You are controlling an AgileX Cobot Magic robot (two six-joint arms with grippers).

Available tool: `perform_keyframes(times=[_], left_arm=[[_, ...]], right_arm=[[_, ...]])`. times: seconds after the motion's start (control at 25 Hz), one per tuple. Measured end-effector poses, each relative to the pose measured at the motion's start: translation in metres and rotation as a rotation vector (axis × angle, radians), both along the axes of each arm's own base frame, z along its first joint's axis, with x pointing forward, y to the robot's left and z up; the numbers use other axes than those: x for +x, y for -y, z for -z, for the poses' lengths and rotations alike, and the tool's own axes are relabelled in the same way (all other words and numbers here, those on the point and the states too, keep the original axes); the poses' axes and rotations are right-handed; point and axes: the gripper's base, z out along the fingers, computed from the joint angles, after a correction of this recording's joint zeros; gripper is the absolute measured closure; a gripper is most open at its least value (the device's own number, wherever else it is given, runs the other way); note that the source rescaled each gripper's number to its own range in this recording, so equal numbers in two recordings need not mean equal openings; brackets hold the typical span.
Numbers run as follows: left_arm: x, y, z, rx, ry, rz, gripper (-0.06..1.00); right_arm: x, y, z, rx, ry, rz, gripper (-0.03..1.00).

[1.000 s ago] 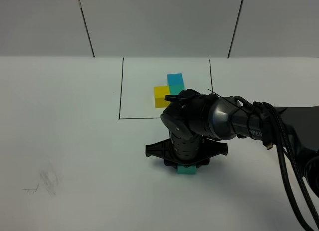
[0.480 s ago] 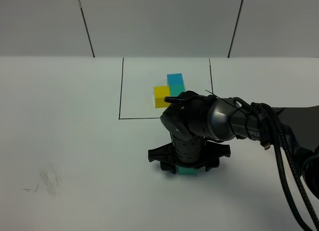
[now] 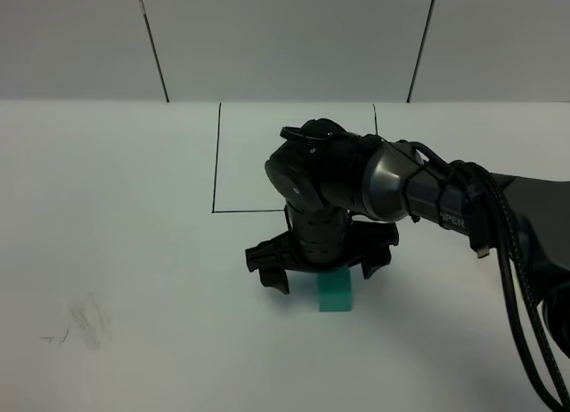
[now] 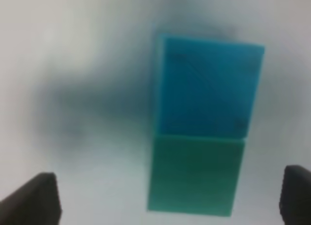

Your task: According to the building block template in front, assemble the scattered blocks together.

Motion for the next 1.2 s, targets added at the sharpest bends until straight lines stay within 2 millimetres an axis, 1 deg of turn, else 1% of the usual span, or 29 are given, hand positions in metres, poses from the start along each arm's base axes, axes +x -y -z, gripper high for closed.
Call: perform_keyframes(times=[0.12, 0.24, 0.36, 0.64, 0.76, 0.84, 0.92, 1.04, 1.12, 1.2], left_arm=[[0.000, 0.000, 0.000, 0.000, 0.000, 0.000, 0.24], [0.000, 0.000, 0.000, 0.000, 0.000, 0.000, 0.24], [0.000, 0.000, 0.000, 0.000, 0.000, 0.000, 0.24], [0.000, 0.000, 0.000, 0.000, 0.000, 0.000, 0.24], [0.000, 0.000, 0.000, 0.000, 0.000, 0.000, 0.24], [0.000, 0.000, 0.000, 0.000, 0.000, 0.000, 0.24], [0.000, 0.000, 0.000, 0.000, 0.000, 0.000, 0.24], [0.000, 0.000, 0.000, 0.000, 0.000, 0.000, 0.24], [0.000, 0.000, 0.000, 0.000, 0.000, 0.000, 0.24], [0.000, 0.000, 0.000, 0.000, 0.000, 0.000, 0.24]], right_arm=[[-0.006, -0.004, -0.021, 0.025, 0.033, -0.023, -0.03], [-0.012, 0.002, -0.047, 0.005, 0.070, -0.038, -0.03], [-0.016, 0.015, -0.078, -0.042, 0.136, -0.049, -0.03], [-0.023, 0.051, -0.158, -0.085, 0.418, -0.067, -0.03], [-0.030, 0.075, -0.193, -0.059, 0.505, -0.044, -0.03], [-0.034, 0.096, -0.215, -0.049, 0.553, -0.025, -0.03], [-0.037, 0.120, -0.235, -0.045, 0.598, 0.000, -0.03], [-0.046, 0.163, -0.265, -0.068, 0.664, 0.029, -0.03], [-0.053, 0.191, -0.280, -0.101, 0.698, 0.040, -0.03], [-0.063, 0.212, -0.293, -0.130, 0.722, 0.026, -0.03]])
